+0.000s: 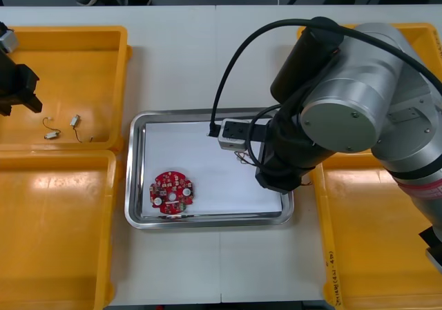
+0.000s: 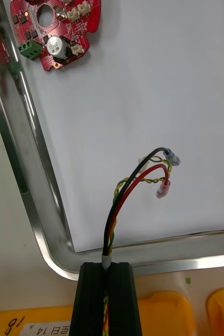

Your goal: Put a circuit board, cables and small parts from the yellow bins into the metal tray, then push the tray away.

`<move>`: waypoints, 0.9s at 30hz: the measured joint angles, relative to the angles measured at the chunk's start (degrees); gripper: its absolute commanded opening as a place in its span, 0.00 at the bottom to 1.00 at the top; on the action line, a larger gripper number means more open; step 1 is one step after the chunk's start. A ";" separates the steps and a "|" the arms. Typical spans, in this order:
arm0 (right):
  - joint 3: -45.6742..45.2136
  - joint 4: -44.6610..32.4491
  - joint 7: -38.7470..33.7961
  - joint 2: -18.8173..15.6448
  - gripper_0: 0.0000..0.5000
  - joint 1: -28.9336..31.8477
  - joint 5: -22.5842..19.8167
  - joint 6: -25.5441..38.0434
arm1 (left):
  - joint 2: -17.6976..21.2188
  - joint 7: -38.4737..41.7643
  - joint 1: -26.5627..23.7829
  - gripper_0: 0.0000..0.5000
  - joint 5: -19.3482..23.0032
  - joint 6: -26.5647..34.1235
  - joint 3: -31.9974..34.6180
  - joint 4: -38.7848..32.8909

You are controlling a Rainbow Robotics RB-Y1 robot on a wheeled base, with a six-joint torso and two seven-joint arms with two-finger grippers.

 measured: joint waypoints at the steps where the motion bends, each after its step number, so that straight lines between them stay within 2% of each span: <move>1: 0.56 0.50 0.00 0.39 0.00 -0.20 0.24 0.00 | 0.00 -0.49 0.00 1.00 -0.05 -0.20 0.00 0.61; 6: 2.93 3.30 0.48 2.47 0.00 -1.02 1.61 -0.76 | 0.00 -8.49 0.00 1.00 -0.59 -3.66 -0.15 3.39; 10: 6.19 4.73 0.84 2.91 0.00 -1.75 3.16 -3.89 | 0.02 -15.29 0.00 1.00 -0.69 -7.11 -0.81 5.90; 15: 10.30 6.49 2.80 2.95 0.00 -2.54 5.13 -7.04 | 0.04 -15.81 -0.01 1.00 -0.69 -11.03 -3.50 8.56; 27: 13.82 10.11 4.28 4.89 0.00 -2.88 5.36 -9.60 | 0.06 -15.81 -0.01 1.00 -0.69 -20.40 -10.19 13.23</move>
